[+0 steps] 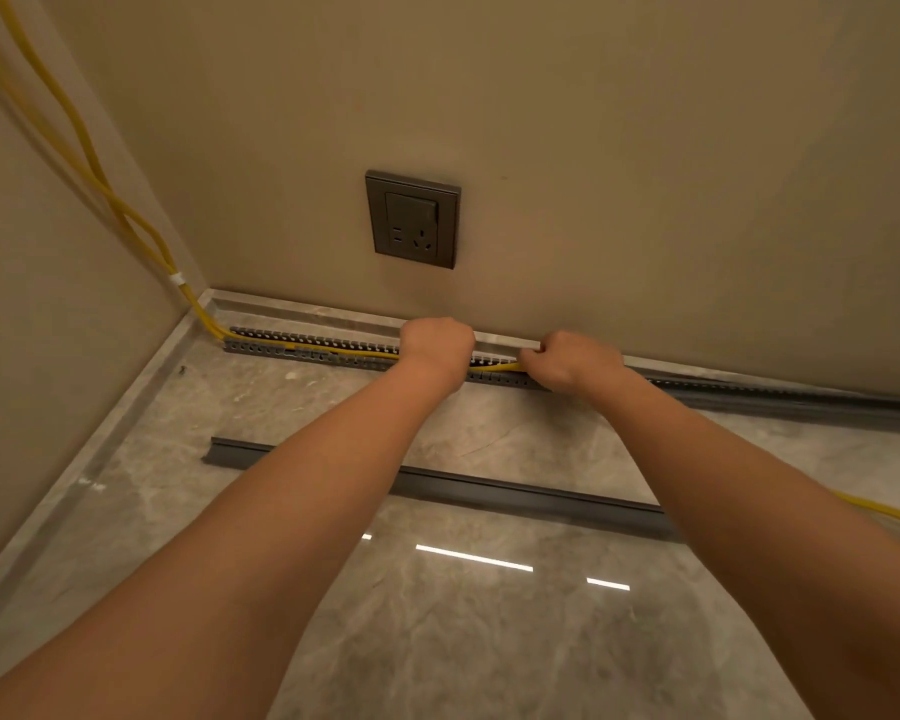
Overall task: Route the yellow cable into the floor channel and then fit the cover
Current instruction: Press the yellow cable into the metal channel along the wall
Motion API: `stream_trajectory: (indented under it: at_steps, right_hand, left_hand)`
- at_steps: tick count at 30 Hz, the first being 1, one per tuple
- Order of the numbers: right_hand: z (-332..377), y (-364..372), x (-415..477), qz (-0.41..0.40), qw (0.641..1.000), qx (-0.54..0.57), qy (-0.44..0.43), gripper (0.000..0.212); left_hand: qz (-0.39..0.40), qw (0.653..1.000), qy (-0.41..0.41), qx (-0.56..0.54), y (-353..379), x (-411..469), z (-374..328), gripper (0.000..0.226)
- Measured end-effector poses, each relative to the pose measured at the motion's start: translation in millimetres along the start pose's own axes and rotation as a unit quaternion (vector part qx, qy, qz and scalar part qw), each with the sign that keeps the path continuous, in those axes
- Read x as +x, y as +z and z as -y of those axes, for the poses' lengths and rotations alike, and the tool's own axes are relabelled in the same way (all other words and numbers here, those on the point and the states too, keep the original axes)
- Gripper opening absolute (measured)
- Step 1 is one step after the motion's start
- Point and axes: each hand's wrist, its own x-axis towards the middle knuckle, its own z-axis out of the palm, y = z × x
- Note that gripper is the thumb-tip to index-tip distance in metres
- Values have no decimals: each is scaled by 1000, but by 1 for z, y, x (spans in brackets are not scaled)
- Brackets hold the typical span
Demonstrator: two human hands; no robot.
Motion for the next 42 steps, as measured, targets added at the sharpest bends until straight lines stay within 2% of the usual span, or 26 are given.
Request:
stream_trajectory:
  at_steps: [4, 8, 11, 15, 18, 22, 26, 29, 33, 38, 42]
  right_hand:
    - [-8, -6, -2, 39, 995, 83, 27, 28]
    - [-9, -11, 2, 3, 986, 164, 31, 16]
    - [-11, -9, 3, -33, 987, 159, 12, 16]
    - [-12, -1, 5, -41, 991, 124, 10, 16]
    - [-11, 3, 7, -35, 993, 117, 11, 12]
    - [-11, 4, 9, -35, 992, 122, 10, 13]
    - [-13, 4, 6, -24, 991, 133, -2, 15]
    - [-15, 2, 4, -17, 992, 120, -22, 4]
    - [-20, 2, -1, -21, 994, 96, -41, 11]
    - [-45, 2, -9, -86, 995, 38, -32, 28]
    - [-69, -5, -17, -26, 997, 70, 11, 39]
  left_hand:
    - [3, 1000, -17, 0, -2, -3, -8, 21]
    - [-5, 1000, -22, -4, 0, -5, -12, 21]
    - [-6, 1000, -28, -2, -1, -5, -12, 19]
    - [-20, 999, -20, 15, -1, -7, -14, 18]
    - [-54, 998, 6, 22, 4, -11, -15, 16]
    - [-110, 992, 60, -25, 5, -15, -32, 21]
    - [-77, 993, 67, -60, 4, -14, -55, 27]
    - [-70, 996, 52, -36, 8, -14, -63, 26]
    - [-65, 996, 50, -26, 2, -10, -66, 26]
    - [-51, 998, 28, -27, -5, -5, -75, 24]
    - [-39, 999, 9, -19, -9, -3, -82, 23]
